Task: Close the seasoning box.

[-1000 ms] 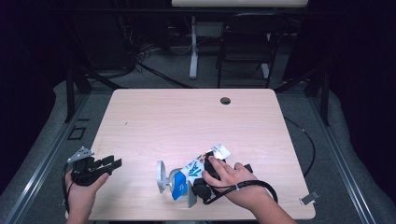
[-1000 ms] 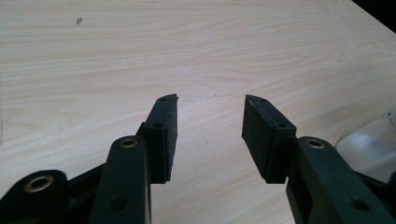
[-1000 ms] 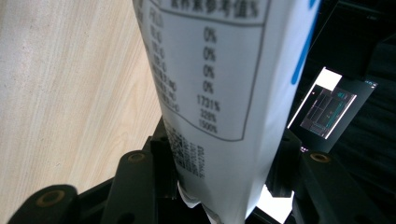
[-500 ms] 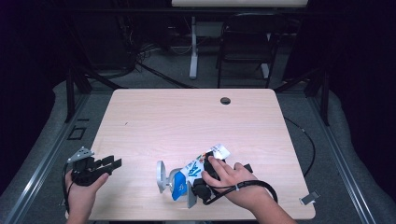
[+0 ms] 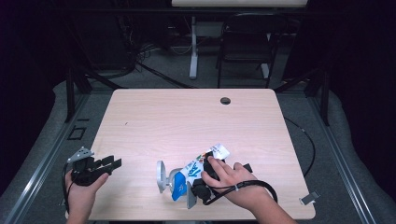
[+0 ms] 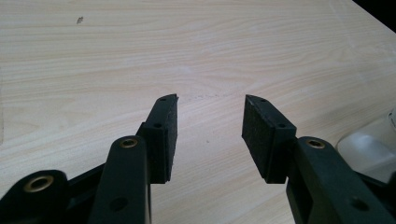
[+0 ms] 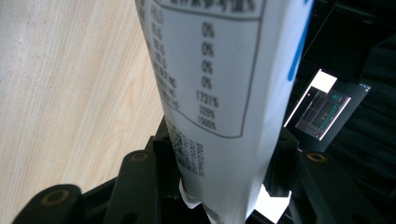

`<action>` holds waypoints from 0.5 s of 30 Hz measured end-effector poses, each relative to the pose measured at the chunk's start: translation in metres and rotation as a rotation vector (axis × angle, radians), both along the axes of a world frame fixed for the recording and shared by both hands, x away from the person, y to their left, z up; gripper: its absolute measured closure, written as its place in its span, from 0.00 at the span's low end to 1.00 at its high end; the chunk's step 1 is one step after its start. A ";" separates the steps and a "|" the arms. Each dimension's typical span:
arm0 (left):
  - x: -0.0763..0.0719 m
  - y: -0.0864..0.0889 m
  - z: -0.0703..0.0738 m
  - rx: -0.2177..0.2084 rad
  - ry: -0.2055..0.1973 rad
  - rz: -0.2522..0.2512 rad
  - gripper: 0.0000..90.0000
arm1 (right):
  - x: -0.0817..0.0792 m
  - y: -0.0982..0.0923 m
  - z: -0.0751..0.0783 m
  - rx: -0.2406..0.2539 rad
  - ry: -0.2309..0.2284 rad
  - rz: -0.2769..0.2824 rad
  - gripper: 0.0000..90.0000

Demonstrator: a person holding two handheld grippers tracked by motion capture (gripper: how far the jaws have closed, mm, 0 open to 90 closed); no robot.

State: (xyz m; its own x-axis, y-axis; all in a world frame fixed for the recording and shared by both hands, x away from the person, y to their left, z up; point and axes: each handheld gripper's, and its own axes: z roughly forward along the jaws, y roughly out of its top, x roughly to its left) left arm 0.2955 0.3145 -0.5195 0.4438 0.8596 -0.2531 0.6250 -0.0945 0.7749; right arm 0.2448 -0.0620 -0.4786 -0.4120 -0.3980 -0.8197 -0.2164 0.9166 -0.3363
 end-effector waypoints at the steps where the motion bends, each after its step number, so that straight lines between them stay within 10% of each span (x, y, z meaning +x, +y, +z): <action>1: 0.000 0.000 0.000 0.000 0.000 0.000 0.63 | 0.000 0.000 0.000 -0.001 0.001 0.000 0.64; 15: 0.000 0.001 -0.001 0.002 0.005 0.001 0.62 | -0.001 0.000 0.000 0.002 -0.003 0.003 0.66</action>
